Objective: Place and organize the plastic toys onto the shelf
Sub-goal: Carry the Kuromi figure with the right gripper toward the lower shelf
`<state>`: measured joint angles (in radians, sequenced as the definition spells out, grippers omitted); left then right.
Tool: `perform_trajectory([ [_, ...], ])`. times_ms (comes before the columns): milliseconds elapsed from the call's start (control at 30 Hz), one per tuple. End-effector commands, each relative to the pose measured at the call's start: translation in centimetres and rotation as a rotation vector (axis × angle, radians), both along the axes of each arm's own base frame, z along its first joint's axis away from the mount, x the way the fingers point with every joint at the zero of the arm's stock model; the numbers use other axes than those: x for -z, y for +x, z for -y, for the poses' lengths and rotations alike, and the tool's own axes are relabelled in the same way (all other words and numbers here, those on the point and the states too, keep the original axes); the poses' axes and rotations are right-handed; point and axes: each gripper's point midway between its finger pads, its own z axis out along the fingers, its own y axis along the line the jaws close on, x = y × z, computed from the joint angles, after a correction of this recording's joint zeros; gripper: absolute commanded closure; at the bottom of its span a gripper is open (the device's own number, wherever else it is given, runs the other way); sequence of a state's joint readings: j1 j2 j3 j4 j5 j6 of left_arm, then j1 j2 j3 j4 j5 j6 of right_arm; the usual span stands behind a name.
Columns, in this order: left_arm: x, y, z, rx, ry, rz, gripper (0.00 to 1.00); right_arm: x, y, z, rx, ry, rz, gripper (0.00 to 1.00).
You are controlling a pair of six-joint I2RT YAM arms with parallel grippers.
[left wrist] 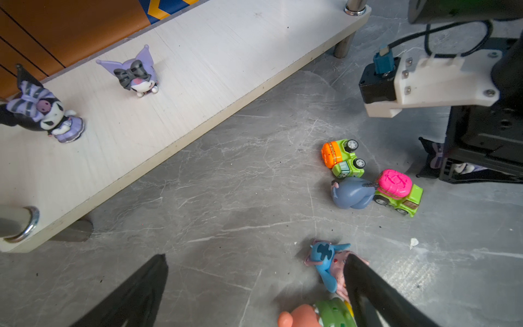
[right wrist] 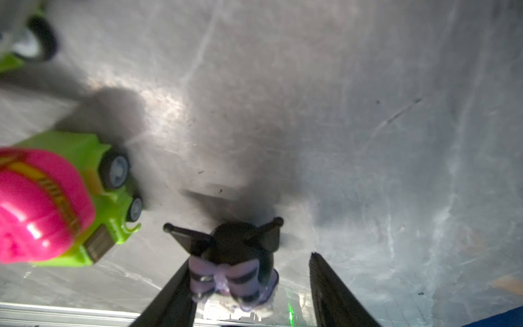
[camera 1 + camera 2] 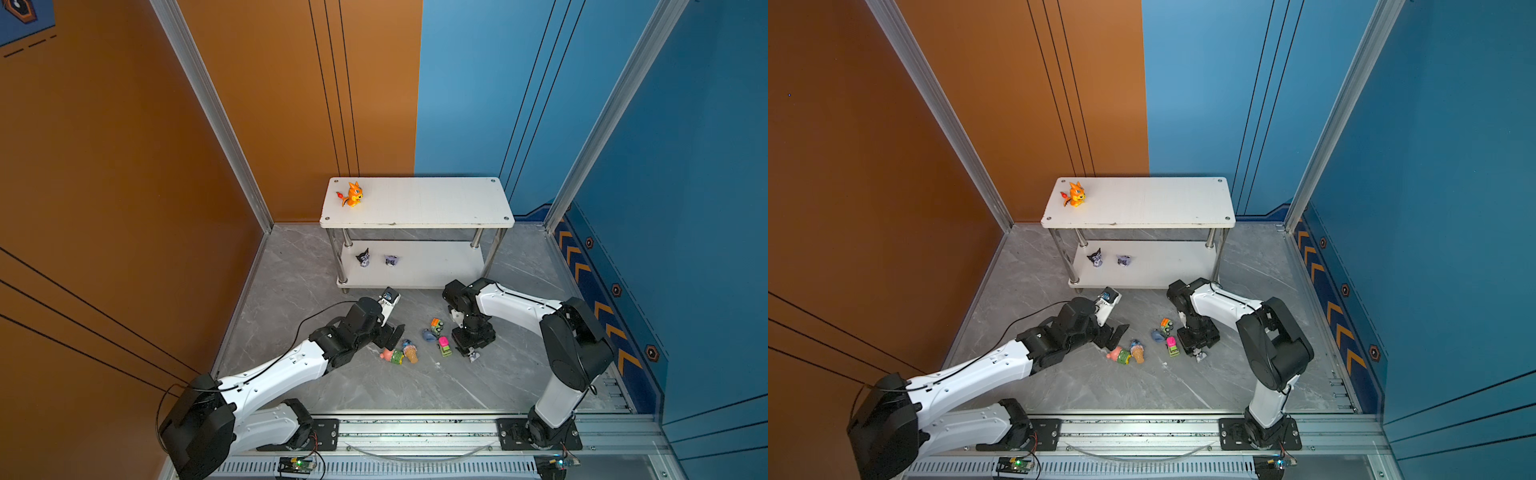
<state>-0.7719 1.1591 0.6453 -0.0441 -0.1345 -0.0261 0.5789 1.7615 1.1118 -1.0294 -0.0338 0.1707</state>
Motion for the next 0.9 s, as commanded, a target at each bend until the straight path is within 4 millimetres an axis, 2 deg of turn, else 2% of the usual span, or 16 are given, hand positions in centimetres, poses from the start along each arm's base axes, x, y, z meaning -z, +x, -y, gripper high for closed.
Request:
perform_trajectory([
  [0, -0.1, -0.3, -0.4, -0.003, 0.022, 0.017, 0.01, -0.1, 0.4, 0.1, -0.017, -0.009, -0.009, 0.41],
  [300, 0.0, -0.2, -0.6, -0.011, 0.024, 0.016, 0.02, 0.2, 0.5, 0.0, -0.019, -0.005, -0.022, 0.60],
  [567, 0.2, 0.0, -0.3, -0.005, 0.025, 0.009, 0.01, -0.6, 0.4, -0.1, 0.000, 0.017, -0.002, 0.68],
  [667, 0.2, 0.2, -0.4, -0.015, 0.025, 0.010, 0.01, -2.1, 1.3, -0.7, 0.014, 0.052, 0.052, 0.71],
  [867, 0.3, 0.3, -0.7, -0.030, 0.020, 0.006, 0.01, -7.7, 5.0, -3.8, 0.023, 0.203, 0.299, 0.72],
])
